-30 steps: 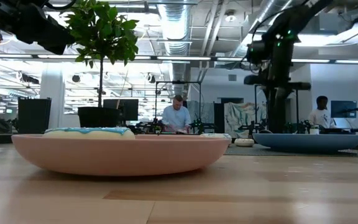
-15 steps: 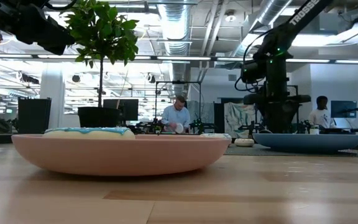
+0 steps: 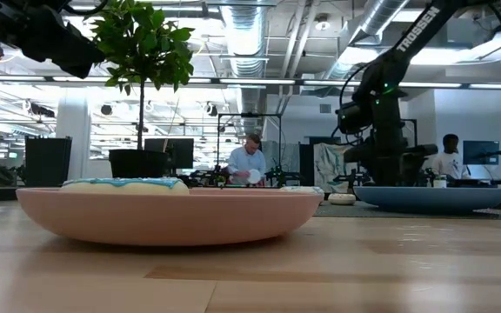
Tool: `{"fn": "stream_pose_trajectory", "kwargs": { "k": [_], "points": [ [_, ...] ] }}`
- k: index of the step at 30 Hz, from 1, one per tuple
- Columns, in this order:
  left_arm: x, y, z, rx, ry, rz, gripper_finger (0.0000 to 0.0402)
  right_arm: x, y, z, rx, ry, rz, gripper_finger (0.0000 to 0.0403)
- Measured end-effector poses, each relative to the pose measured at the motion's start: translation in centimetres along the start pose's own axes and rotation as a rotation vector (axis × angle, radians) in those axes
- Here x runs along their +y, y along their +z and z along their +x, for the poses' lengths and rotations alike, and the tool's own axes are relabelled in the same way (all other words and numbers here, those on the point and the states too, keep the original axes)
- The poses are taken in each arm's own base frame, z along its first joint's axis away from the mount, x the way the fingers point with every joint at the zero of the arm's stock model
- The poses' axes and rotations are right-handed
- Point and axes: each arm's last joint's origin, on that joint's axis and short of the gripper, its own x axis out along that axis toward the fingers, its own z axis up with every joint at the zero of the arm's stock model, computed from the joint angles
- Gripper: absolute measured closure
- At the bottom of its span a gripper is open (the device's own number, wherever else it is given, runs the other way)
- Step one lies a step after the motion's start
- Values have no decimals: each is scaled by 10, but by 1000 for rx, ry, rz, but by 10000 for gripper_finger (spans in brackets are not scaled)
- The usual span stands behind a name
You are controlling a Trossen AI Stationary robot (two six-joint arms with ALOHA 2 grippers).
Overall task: Pick & Place donuts
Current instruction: Put the small dark blue donut onto the blue plate
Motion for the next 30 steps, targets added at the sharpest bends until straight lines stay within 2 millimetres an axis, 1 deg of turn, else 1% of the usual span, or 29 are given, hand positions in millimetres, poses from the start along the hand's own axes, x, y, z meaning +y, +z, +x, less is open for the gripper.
{"fn": "stream_pose_trajectory", "kwargs": {
  "k": [3, 5, 8, 12, 22, 26, 30],
  "points": [
    [0, 0, 0, 0, 0, -6, 401, -2, 2, 4, 12, 9, 16, 117],
    [0, 0, 0, 0, 0, -6, 401, -4, 2, 11, 40, 53, 33, 117],
    [0, 0, 0, -3, 0, -6, 401, -12, 0, 20, 82, 61, 73, 117],
    [0, 0, 0, -4, 0, -7, 401, -12, -2, 22, 54, 37, 54, 117],
    [0, 1, 0, -6, 5, -2, 401, -7, -4, 23, 36, 38, 34, 119],
    [0, 1, 0, -6, 5, -2, 401, -7, -3, 23, 34, 40, 33, 133],
    [0, 1, 0, -6, 5, -2, 402, -6, -3, 23, 33, 44, 33, 164]
  ]
}}
